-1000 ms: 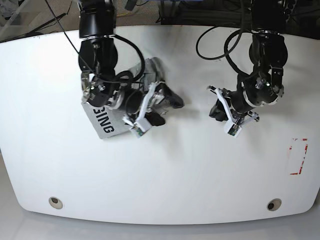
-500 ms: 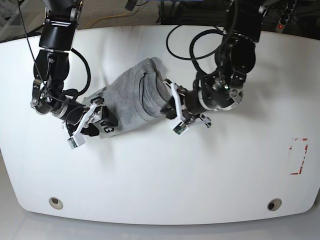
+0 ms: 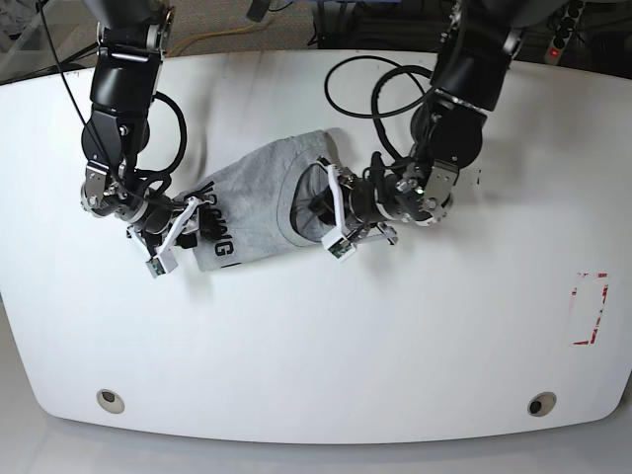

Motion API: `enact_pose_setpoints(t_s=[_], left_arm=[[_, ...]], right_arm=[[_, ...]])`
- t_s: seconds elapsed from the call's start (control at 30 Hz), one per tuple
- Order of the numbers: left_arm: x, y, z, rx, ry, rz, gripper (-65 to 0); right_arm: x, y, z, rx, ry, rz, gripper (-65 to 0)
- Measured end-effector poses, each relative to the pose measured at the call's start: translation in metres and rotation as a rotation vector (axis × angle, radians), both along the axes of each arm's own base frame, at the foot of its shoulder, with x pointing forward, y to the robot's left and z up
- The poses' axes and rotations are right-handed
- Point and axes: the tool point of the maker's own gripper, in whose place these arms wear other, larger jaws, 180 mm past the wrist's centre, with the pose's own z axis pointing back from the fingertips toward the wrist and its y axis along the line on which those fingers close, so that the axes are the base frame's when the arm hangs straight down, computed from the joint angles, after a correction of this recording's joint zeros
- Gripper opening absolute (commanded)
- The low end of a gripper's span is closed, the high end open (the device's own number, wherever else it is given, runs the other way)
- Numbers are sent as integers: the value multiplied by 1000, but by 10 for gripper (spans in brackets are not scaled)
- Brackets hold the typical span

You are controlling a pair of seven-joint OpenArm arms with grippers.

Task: Fold the T-shirt properly
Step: 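Grasp the folded bundle sides with both grippers and square it, then grasp the bundle with the left gripper and lift it off the table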

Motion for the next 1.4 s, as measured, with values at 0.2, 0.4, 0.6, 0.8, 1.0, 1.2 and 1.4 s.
enact_pose_setpoints(t_s=[0.2, 0.4, 0.6, 0.8, 1.0, 1.2, 1.4], left_arm=[[9, 31, 26, 48, -93, -68, -543], [14, 43, 62, 62, -202, -93, -543], [-4, 65, 53, 67, -154, -23, -543], [-16, 99, 46, 75, -127, 98, -542], [-14, 114, 43, -29, -73, 336, -540], [-14, 128, 36, -12, -39, 424, -540], [-9, 127, 41, -40, -39, 468, -540]], right_arm=[[-1, -5, 17, -107, -2, 44, -366], [20, -5, 61, -181, -105, 70, -366], [56, -20, 67, -239, -89, 40, -373], [53, -39, 31, -313, -12, 22, -374], [-15, -45, -4, -380, 90, 53, -374], [-78, -5, 2, -396, 83, 109, -374], [-113, 86, 2, -274, 72, 232, -374]])
